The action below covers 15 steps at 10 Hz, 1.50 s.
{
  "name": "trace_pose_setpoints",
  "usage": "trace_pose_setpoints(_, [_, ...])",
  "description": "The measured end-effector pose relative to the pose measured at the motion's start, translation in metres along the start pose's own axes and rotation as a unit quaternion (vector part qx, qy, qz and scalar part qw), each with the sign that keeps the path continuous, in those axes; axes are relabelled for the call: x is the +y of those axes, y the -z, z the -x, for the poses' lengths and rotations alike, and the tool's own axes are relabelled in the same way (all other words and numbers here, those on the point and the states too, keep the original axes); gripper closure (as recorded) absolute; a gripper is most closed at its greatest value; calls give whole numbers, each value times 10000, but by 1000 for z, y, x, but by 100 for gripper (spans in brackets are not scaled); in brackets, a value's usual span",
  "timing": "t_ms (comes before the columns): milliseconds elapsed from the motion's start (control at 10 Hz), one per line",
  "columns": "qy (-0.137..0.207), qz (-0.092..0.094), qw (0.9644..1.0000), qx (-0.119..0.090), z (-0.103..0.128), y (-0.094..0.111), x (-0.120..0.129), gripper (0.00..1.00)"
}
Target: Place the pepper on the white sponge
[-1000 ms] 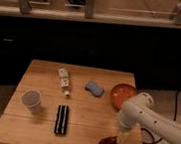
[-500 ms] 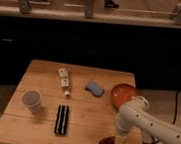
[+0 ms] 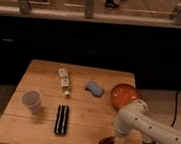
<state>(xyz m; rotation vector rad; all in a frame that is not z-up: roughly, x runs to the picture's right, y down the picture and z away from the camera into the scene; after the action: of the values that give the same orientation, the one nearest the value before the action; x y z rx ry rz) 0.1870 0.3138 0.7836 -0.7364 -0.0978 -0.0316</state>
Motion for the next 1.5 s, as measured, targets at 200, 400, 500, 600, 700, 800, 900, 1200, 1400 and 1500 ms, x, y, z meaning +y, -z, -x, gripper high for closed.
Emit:
trace_pose_setpoints(200, [-12, -11, 10000, -4, 0, -1, 0, 59])
trace_pose_setpoints(400, [-7, -7, 10000, -6, 1, 4, 0, 80])
trace_pose_setpoints(500, [3, 27, 10000, -9, 2, 5, 2, 89])
trace_pose_setpoints(600, [25, 16, 10000, 8, 1, 8, 1, 97])
trace_pose_setpoints(700, [23, 20, 10000, 6, 1, 9, 1, 98])
trace_pose_setpoints(800, [22, 18, 10000, 5, 1, 9, 1, 98])
trace_pose_setpoints(900, [13, -1, 10000, -6, 1, 7, -1, 98])
trace_pose_setpoints(1200, [6, 3, 10000, -7, 0, 7, -3, 98])
trace_pose_setpoints(1400, [13, -3, 10000, 3, -1, 8, -5, 98])
trace_pose_setpoints(1500, [17, -37, 10000, 30, -2, 16, -12, 98])
